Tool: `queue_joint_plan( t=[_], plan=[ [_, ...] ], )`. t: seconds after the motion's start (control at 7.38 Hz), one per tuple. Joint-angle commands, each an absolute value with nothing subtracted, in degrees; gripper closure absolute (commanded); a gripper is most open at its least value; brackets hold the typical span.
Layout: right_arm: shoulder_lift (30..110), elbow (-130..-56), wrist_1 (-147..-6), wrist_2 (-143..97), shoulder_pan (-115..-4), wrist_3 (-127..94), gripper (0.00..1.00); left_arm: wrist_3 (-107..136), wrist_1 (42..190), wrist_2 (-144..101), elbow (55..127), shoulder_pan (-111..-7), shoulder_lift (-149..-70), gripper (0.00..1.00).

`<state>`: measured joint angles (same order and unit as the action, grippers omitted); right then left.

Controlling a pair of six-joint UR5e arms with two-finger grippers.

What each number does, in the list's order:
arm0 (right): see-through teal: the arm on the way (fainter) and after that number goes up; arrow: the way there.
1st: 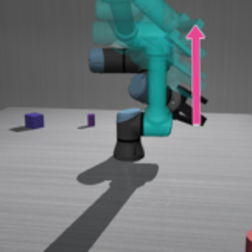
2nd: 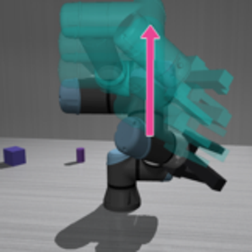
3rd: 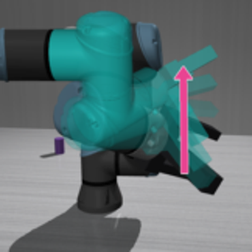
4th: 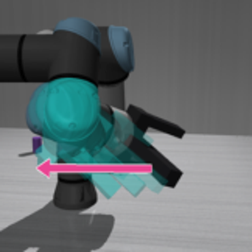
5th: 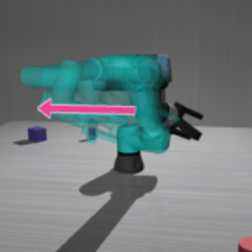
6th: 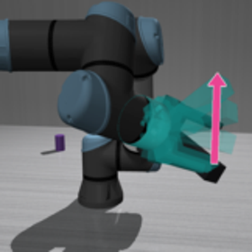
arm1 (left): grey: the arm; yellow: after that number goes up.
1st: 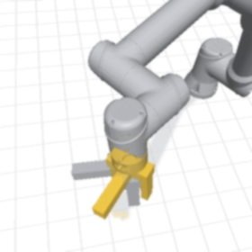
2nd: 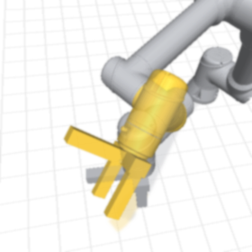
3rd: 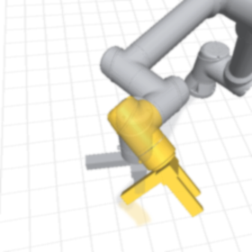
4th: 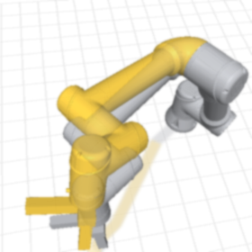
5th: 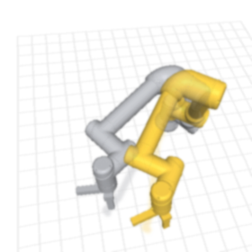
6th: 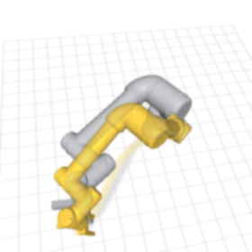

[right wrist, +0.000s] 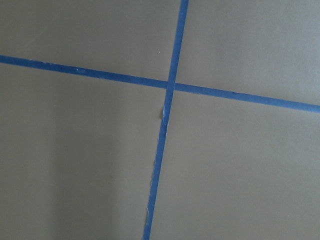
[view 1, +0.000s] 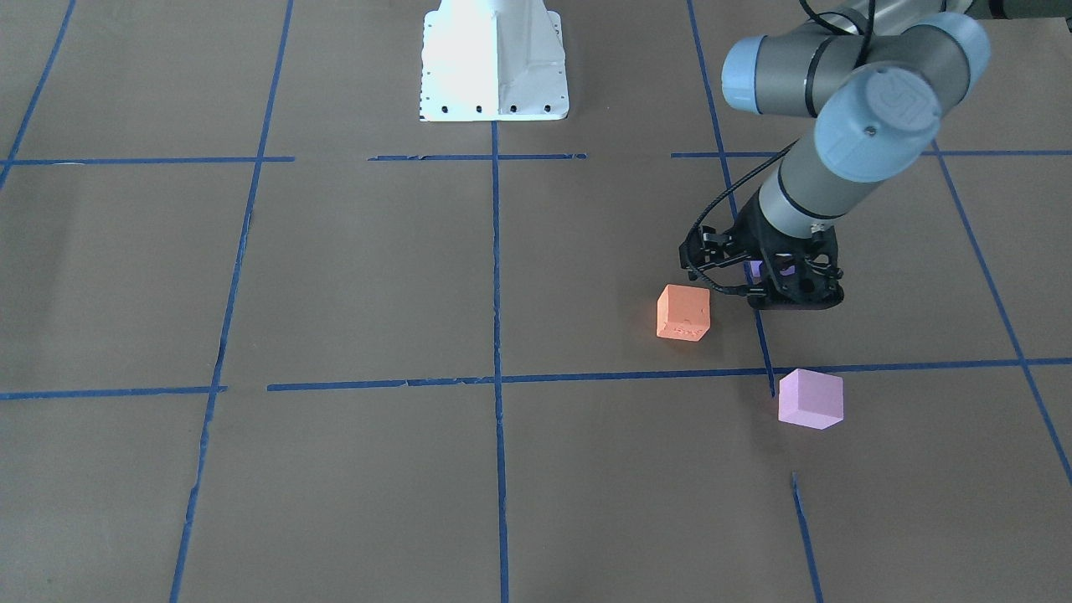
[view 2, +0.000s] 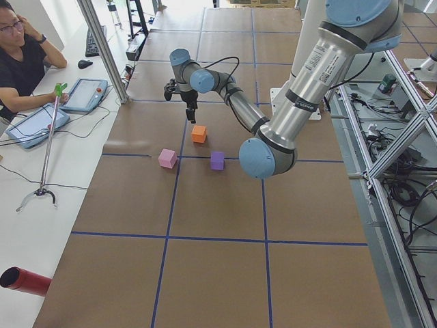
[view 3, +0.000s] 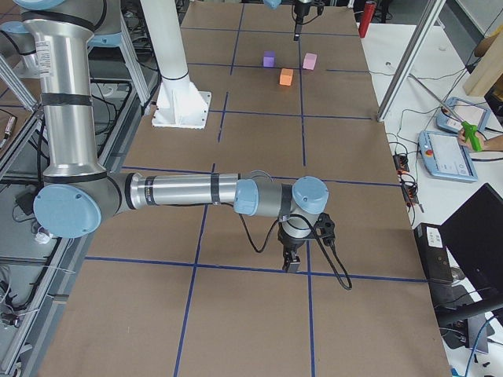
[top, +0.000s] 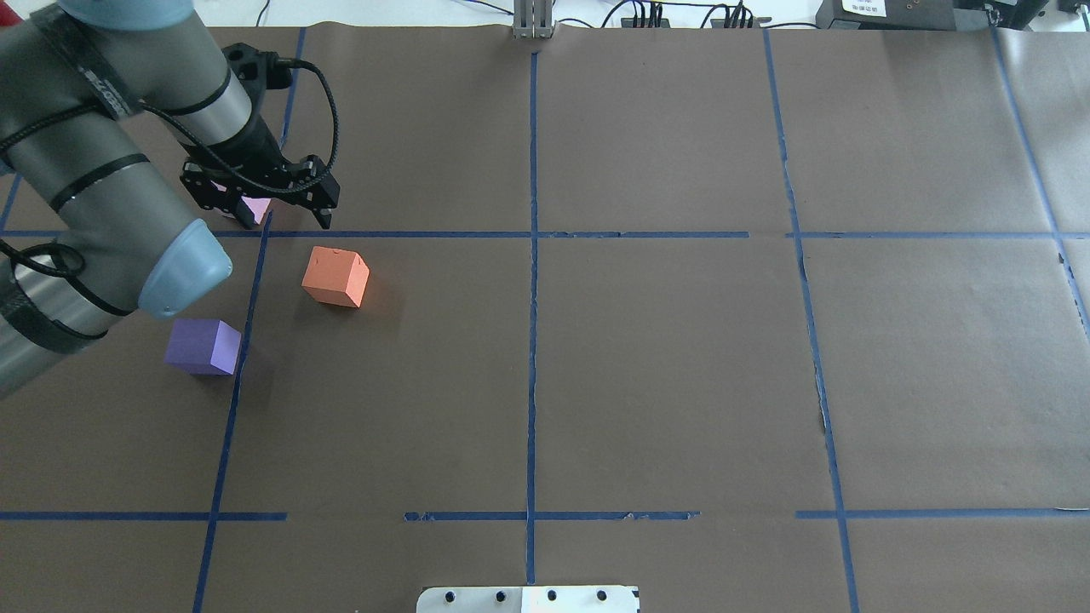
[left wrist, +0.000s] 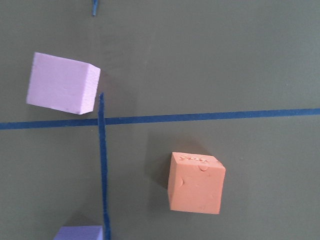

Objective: Arrange blocks in a line
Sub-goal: 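Move the left gripper down over the orange cube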

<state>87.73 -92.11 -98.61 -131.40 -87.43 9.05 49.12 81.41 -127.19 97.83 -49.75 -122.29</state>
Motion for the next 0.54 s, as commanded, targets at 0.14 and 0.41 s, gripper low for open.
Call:
queue_joint_plan(
  t=[0.14,0.41],
  plan=[
    [87.8,-92.11,-98.61,-131.4,-87.45,9.05,0.0,55.88,89.62,-123.58,92.22,-45.27,-121.91,0.0],
    [87.8,-92.11,-98.61,-131.4,-87.36,9.05,0.0,57.99,94.37,-121.31,88.43,-44.83,-121.9,0.0]
  ],
)
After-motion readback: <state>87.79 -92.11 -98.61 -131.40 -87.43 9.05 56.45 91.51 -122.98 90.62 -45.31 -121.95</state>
